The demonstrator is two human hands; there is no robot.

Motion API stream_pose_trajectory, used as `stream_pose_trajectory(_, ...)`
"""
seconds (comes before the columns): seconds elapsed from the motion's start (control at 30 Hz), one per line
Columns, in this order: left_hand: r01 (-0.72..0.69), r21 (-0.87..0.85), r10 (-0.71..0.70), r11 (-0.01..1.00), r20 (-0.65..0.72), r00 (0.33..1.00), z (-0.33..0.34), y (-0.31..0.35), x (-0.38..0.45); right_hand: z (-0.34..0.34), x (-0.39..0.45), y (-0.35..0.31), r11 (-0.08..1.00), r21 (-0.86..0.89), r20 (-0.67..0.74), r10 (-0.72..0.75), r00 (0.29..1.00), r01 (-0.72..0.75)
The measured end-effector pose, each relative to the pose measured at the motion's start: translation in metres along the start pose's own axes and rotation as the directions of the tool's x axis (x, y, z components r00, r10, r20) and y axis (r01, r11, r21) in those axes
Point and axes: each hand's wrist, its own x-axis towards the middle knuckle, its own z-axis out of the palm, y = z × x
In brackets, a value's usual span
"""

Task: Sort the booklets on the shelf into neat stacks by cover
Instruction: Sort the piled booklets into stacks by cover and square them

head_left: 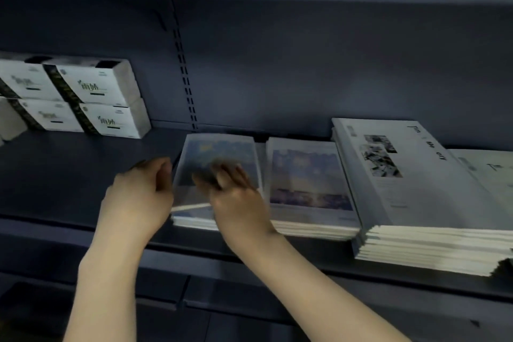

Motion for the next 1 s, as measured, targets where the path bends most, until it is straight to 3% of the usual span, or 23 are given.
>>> stream_pose_trajectory(0.23, -0.085, -0.093, 0.089, 0.992, 0.040, 0.995, 0.015, -0.012, 0.008, 0.021, -0.008, -0.016, 0.994, -0.077, 0.152, 0.083, 0.985, -0.072)
stream_pose_trajectory(0.43, -0.064, -0.148, 0.095, 0.987, 0.215, 0.972, 0.032, -0.011, 0.015, 0.004, 0.001, -0.018, 0.979, -0.122, 0.417, 0.202, 0.886, -0.165)
stream_pose_trajectory(0.5, -0.046, -0.157, 0.085, 0.987, 0.250, 0.965, 0.036, -0.011, 0.016, 0.002, 0.003, -0.020, 0.960, -0.200, 0.339, 0.255, 0.906, -0.196)
stream_pose_trajectory(0.7, -0.051, -0.243, 0.110, 0.969, 0.235, 0.966, 0.044, -0.005, 0.015, 0.005, 0.003, -0.021, 0.930, -0.226, 0.397, 0.360, 0.844, -0.291)
stream_pose_trajectory(0.77, -0.074, -0.243, 0.129, 0.967, 0.220, 0.967, 0.046, -0.003, 0.015, -0.005, 0.003, -0.019, 0.937, -0.176, 0.430, 0.350, 0.832, -0.303)
stream_pose_trajectory(0.83, -0.115, -0.229, 0.163, 0.967, 0.203, 0.965, 0.049, -0.003, 0.015, -0.005, 0.002, -0.012, 0.963, -0.151, 0.515, 0.269, 0.813, -0.223)
stream_pose_trajectory(0.9, -0.128, -0.219, 0.171, 0.967, 0.190, 0.967, 0.051, -0.004, 0.014, -0.012, 0.004, -0.009, 0.963, -0.157, 0.613, 0.267, 0.743, -0.217)
stream_pose_trajectory(1.0, -0.131, -0.171, 0.170, 0.977, 0.235, 0.957, 0.057, -0.009, 0.016, -0.014, 0.001, -0.009, 0.967, -0.079, 0.624, 0.238, 0.744, -0.243)
